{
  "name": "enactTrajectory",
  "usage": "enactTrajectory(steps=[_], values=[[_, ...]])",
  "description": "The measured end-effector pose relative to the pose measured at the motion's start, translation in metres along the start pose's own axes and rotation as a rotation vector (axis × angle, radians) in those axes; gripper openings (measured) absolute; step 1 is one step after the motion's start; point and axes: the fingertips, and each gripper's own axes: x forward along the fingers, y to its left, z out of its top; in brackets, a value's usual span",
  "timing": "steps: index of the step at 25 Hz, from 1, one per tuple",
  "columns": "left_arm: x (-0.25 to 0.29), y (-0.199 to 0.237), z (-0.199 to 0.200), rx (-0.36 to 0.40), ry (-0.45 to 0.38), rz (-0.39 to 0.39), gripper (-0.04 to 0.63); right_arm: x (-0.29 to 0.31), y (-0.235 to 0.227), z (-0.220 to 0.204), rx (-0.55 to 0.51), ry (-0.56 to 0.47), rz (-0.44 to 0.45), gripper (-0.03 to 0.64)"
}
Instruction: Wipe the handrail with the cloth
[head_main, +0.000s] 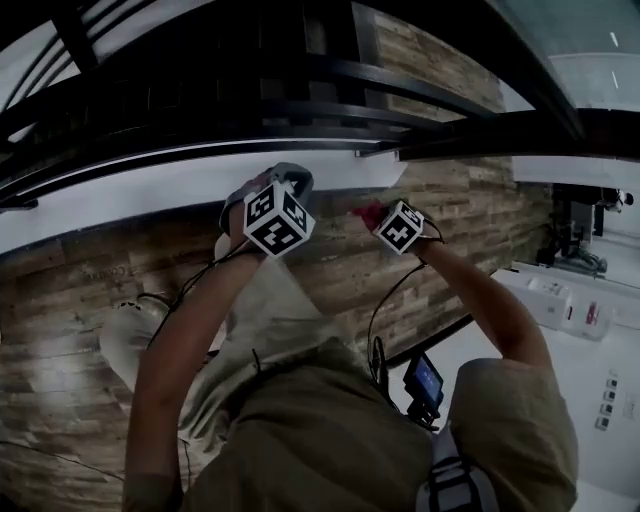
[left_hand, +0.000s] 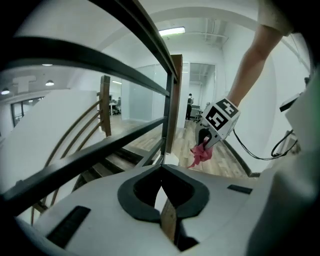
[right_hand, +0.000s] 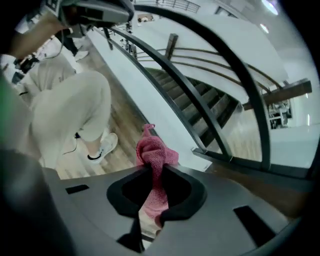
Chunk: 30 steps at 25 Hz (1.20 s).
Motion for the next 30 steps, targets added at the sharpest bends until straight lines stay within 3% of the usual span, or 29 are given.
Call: enactTrajectory(steps=[6, 10, 15, 26, 30], values=[[-0.105, -0.021, 0.103, -0.038, 0.013, 0.02, 0.017, -0.18, 0.02, 0.026, -0.168, -0.09, 0.078, 0.06], [-0.171, -0.02, 0.155, -0.094, 0.039, 0.058, 0.017, -0.266, 0.02, 0.048, -0.165, -0.147, 0.078, 0.058], [-0.259, -0.026, 0.208, -0.141, 0.032, 0.11, 0.017, -0.358, 0.05, 0.075, -0.17, -0.254, 0.095, 0.06], [-0.427, -0.063, 0.27, -0.211, 0.002, 0.138, 0.017, -0.535, 0.154, 0.13, -0.092, -0.472, 0.198, 0.06], [-0.486, -0.056, 0.273, -0.222, -0.042, 0.174, 0.017, -0.588, 0.176, 0.179, -0.084, -0.589, 0.193, 0.059]])
